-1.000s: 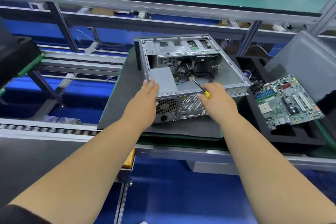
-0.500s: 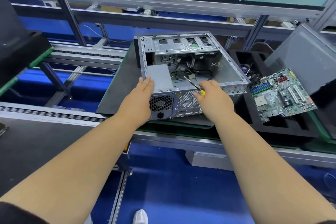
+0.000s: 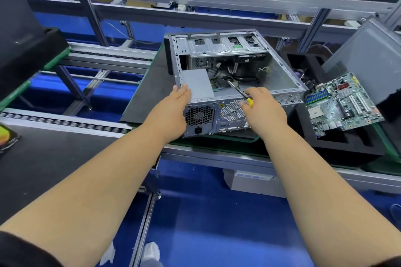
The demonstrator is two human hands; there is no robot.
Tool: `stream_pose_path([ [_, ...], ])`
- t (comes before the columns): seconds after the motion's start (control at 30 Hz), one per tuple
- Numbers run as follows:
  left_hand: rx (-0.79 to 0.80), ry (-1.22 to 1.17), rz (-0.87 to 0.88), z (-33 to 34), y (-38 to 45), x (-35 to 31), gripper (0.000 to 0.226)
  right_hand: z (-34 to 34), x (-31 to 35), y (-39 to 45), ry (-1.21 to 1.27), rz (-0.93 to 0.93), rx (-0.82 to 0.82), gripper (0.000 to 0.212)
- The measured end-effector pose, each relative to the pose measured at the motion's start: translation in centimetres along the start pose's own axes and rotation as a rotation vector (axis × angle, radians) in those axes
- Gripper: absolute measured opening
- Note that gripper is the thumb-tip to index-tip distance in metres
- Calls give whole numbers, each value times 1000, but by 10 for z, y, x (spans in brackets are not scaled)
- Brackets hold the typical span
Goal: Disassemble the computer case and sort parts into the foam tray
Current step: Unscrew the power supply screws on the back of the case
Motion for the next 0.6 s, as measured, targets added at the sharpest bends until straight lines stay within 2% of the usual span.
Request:
stream_pose_path([
  [0.07,-20,-101,19,-4,-4,5,76,1,2,-8,111,20,-46,41],
  [0.13,-89,-291,27,-9,-15,11,70,0,2,-25,226,58,-164,40],
  [0.2,-203,-449,23,-13,-31,21,63,0,6,-47,303,88,-307,31],
  [0.27,-328,-528,-39,-11,-47,38,54,12,11,-67,373,115,-342,25],
  [0.37,-386,-630,-225,9,-63,69,37,52,19,-85,485,201,-204,21],
  [0.5,-237,-838,-465,55,-68,95,21,103,34,-102,515,257,-11,16],
  [0.6,-99,-892,-575,85,-72,99,17,132,43,-114,561,274,105,15],
])
Point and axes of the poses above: each hand's wrist, its own y-axis towards the middle knuckle, its own z-axis out of the palm, x = y × z, the point moved 9 cm from there along y, towards the middle knuckle, and after that the axes turned 10 degrees about -y, right-handed, at the moved point
